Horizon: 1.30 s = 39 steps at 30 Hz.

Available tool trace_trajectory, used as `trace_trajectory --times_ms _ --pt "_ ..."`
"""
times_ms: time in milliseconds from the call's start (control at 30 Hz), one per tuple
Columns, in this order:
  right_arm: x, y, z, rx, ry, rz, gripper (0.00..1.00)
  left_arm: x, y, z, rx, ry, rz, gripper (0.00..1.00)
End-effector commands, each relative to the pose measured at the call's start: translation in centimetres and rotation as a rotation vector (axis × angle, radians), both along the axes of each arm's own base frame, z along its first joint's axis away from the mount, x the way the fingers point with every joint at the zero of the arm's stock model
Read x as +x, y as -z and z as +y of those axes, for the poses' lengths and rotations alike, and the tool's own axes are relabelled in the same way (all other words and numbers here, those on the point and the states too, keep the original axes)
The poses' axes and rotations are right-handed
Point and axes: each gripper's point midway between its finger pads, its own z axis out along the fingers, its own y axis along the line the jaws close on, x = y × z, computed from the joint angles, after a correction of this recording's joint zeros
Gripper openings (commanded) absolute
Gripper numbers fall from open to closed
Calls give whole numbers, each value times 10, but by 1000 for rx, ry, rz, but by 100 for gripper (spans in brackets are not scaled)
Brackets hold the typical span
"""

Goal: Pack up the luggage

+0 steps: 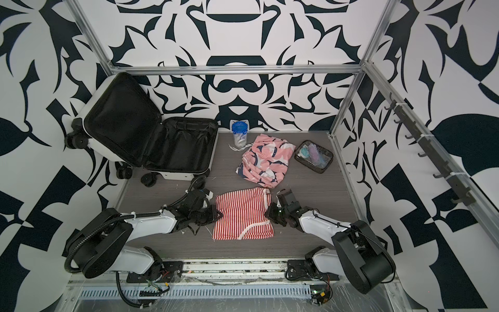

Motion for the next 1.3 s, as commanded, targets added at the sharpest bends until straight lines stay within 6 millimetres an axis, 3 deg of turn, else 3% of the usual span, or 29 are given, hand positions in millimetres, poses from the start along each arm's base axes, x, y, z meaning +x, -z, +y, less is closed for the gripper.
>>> trace_trajectory --times_ms 0,167,300,567,633,833,1033,1167,1267 --pt "18 -34 21 48 -14 -72 0 5 -23 0 27 28 -36 0" --pt "34 -86 51 91 -69 -167 0 19 -84 10 91 51 -173 0" --pt "53 -132 79 138 -112 -243 0 42 -134 24 122 52 -270 0" --pt "117 -236 162 270 -219 -410 0 124 -249 71 140 -71 -507 0" --pt "135 -250 183 277 -238 -436 0 146 -269 84 163 -101 -554 0" --pt "194 -282 252 360 -299 -489 0 213 -284 132 243 -202 -589 0" --pt "240 -269 309 403 -345 -491 0 259 -267 187 218 -319 -538 0" --pt "262 -253 331 471 -335 -500 0 280 -252 217 192 -361 -510 0" --pt "273 -236 338 494 -315 -503 0 293 -235 230 184 -374 -468 0"
